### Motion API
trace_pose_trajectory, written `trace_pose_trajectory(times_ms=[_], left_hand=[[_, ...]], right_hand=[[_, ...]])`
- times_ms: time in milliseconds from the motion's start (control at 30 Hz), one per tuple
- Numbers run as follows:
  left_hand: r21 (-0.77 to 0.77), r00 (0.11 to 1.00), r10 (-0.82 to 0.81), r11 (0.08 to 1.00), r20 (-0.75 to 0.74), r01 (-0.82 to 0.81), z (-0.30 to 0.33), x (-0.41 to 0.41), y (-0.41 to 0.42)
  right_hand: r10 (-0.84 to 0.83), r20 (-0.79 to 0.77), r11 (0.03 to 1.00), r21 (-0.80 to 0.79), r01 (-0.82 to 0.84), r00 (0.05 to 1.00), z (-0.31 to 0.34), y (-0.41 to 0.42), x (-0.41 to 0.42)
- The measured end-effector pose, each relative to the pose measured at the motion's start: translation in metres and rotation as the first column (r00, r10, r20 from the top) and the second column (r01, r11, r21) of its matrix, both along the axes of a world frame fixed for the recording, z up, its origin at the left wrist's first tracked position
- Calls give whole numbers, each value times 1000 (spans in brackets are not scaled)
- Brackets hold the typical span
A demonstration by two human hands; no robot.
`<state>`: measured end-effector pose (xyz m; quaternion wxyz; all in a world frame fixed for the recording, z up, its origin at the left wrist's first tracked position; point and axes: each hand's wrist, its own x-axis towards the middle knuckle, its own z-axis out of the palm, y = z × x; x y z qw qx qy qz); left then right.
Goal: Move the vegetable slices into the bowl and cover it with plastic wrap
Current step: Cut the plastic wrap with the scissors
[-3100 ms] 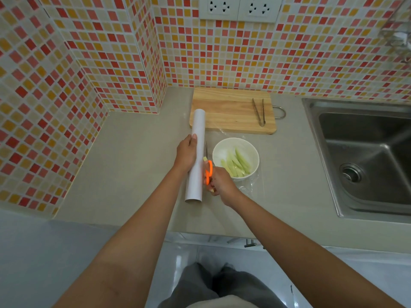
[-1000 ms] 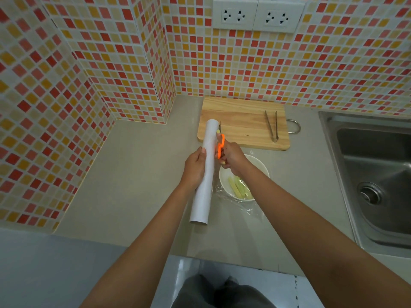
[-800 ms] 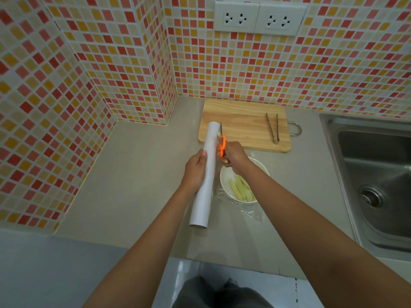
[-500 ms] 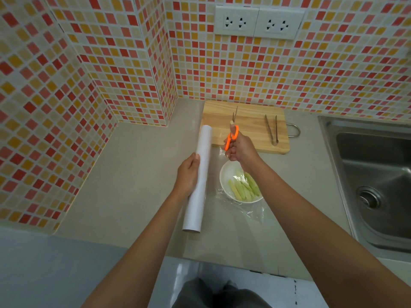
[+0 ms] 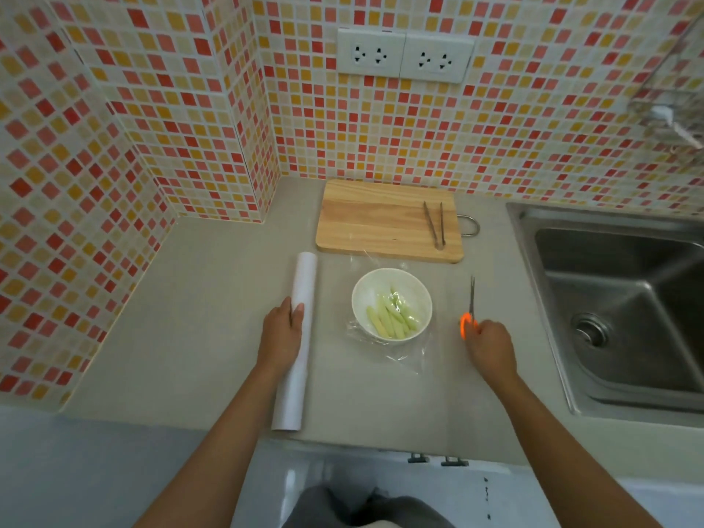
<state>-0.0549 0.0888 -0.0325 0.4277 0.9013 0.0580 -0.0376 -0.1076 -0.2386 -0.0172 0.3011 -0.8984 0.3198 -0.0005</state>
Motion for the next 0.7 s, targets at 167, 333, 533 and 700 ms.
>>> trace_pose_trajectory(times_ms=[167,333,533,700], left_hand=[[254,999,-6,967,-50,19,0,1,-8],[343,998,61,938,-33,-46,-2,-2,-15],[398,993,106,910,53,-118,3,0,-17],[124,958,82,985,276,-120,16,6,-26]], right_hand=[[-41,-134,994,-105,27,990,-11,3,-19],[-19,-158,988,-157,-6,987,-1,9,-17],[12,-236,964,-254,-74,972,6,4,-12],[-12,141,998,-56,20,990,18,8,5]])
